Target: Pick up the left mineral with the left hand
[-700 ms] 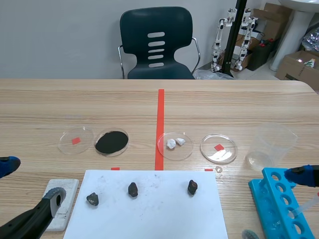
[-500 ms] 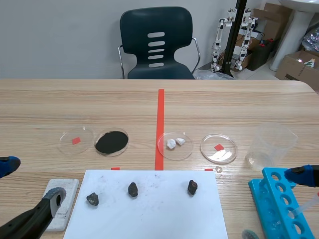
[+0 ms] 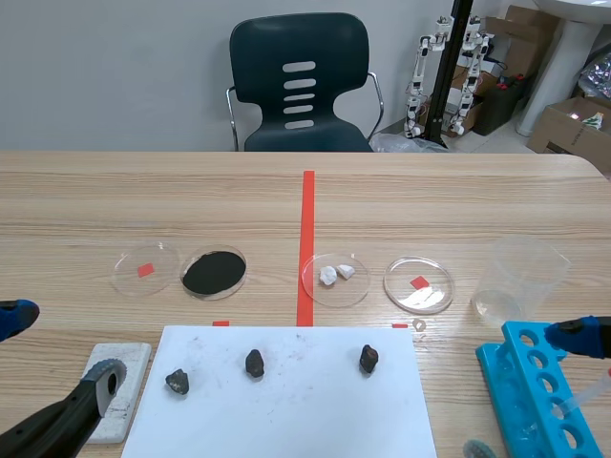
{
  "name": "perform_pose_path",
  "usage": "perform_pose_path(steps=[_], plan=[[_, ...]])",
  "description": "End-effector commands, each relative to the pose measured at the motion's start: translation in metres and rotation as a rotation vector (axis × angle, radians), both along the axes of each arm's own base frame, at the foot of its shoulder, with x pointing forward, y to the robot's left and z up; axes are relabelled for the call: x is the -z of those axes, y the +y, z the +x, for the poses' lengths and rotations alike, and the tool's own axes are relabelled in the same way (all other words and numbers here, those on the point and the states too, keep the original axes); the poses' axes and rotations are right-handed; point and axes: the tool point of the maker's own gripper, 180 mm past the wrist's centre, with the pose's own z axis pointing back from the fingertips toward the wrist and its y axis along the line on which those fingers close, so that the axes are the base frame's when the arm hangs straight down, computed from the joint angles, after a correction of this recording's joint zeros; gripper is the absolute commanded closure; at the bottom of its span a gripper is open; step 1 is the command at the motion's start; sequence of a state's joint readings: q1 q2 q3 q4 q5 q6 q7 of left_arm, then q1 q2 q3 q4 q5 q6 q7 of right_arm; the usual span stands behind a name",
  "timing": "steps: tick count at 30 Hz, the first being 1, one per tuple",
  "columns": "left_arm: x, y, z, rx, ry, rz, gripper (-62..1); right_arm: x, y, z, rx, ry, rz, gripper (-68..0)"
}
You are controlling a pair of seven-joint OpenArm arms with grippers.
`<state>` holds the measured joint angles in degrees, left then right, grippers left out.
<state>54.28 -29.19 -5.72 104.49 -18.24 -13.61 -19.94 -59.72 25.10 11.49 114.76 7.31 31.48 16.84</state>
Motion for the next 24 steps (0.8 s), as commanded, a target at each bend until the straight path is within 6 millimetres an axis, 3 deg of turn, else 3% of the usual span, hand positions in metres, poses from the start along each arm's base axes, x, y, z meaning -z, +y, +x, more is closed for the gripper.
perform_pose_path(steps=[1,17,24], plan=[[-0.004,-0.004,0.001,0.002,-0.003,-0.015,-57.2,-0.008,0.005,0.002,-0.004,-0.022,0.028,-67.9],[0.081,-0.05,-0.024,0.092,0.544,0.052,-57.2,-0.008,0.005,0.002,-0.004,-0.022,0.028,-67.9],[0.109,-0.044,-0.02,-0.064,0.764,0.136,-57.2,-0.008,0.005,0.002,-0.004,-0.022,0.028,-67.9]])
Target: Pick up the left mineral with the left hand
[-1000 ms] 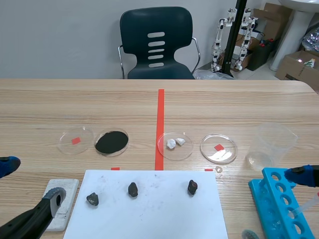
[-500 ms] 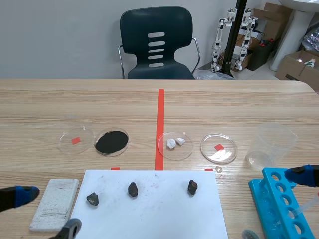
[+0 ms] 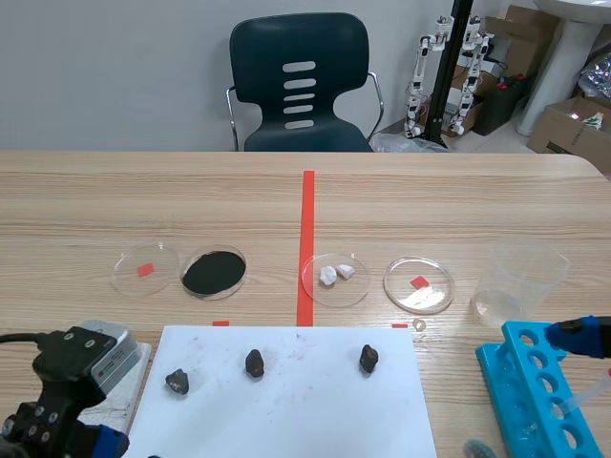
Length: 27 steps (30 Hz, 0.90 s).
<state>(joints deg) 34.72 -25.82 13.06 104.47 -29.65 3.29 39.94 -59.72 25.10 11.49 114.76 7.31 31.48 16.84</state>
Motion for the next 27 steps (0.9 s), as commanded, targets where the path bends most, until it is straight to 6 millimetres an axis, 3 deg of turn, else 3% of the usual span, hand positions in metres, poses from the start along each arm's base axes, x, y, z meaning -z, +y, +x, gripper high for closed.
perform_pose_path(steps=[1,11,27], plan=[[-0.004,-0.004,0.006,-0.024,-0.001,-0.003,-57.2,-0.008,0.005,0.002,-0.004,-0.022,0.028,-67.9],[-0.003,-0.014,0.025,-0.142,0.11,0.052,-57.2,-0.008,0.005,0.002,-0.004,-0.022,0.028,-67.9],[-0.027,-0.025,0.073,-0.249,0.041,0.083,-57.2,-0.008,0.005,0.002,-0.004,-0.022,0.028,-67.9]])
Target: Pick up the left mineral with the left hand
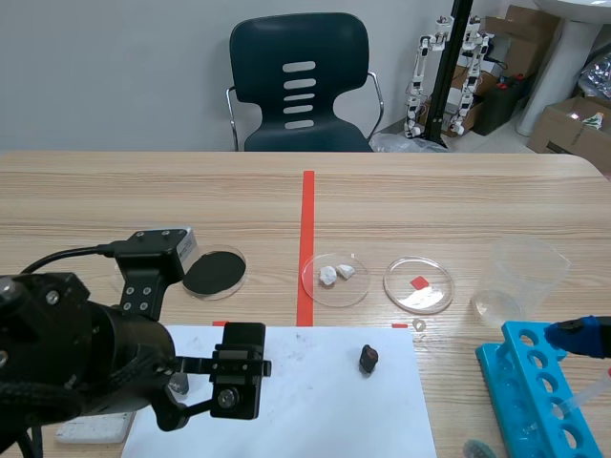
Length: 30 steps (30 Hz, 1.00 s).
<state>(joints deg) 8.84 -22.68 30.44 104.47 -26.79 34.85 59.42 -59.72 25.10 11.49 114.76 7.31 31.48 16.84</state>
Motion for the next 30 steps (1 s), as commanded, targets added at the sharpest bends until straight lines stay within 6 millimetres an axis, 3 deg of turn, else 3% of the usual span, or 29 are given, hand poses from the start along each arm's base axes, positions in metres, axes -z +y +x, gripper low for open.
perform_pose_path(steps=[1,7,19,30], plan=[[-0.004,0.001,0.006,-0.015,-0.014,0.01,-57.2,-0.008,0.005,0.002,-0.004,-0.022,0.028,-67.9],[-0.001,0.007,0.015,-0.046,0.015,0.059,-57.2,-0.008,0.005,0.002,-0.004,-0.022,0.028,-67.9],[0.032,0.017,0.019,-0.099,0.127,0.131,-56.6,-0.008,0.005,0.002,-0.004,-0.022,0.028,-67.9],[0.051,0.01,0.024,-0.137,0.166,0.132,-56.6,-0.008,0.005,0.002,-0.004,-0.022,0.028,-67.9]])
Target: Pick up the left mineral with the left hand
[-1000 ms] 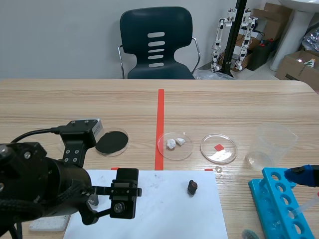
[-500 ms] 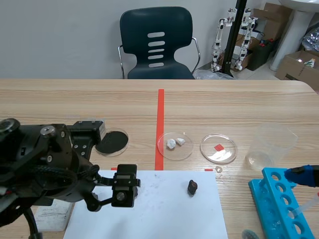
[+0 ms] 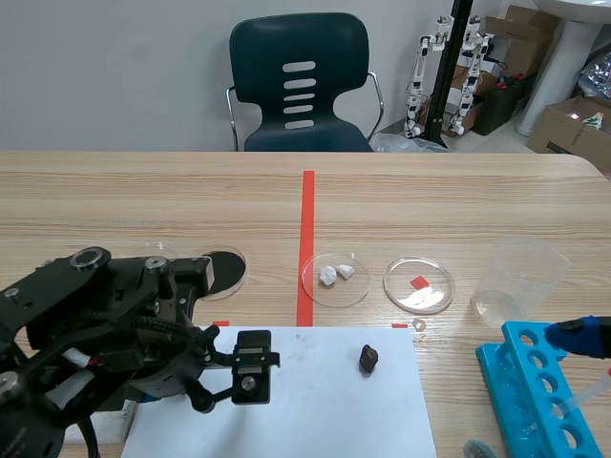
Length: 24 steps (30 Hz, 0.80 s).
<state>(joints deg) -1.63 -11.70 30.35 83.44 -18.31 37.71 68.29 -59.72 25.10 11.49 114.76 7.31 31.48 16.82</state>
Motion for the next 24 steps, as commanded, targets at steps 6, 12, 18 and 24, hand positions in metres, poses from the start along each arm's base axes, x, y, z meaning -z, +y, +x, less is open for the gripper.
perform_pose_path(steps=[6,12,18,24], plan=[[-0.002,0.002,0.017,-0.011,-0.042,0.021,-56.6,-0.008,0.005,0.002,-0.004,-0.022,0.028,-67.9],[0.002,0.007,0.02,-0.016,-0.041,0.041,-56.6,-0.008,0.005,0.002,-0.004,-0.022,0.028,-67.9],[0.004,0.009,0.025,-0.02,-0.048,0.052,-56.6,-0.008,0.005,0.002,-0.004,-0.022,0.028,-67.9],[0.011,0.014,0.022,-0.025,-0.026,0.072,-56.6,-0.008,0.005,0.002,-0.004,-0.022,0.028,-67.9]])
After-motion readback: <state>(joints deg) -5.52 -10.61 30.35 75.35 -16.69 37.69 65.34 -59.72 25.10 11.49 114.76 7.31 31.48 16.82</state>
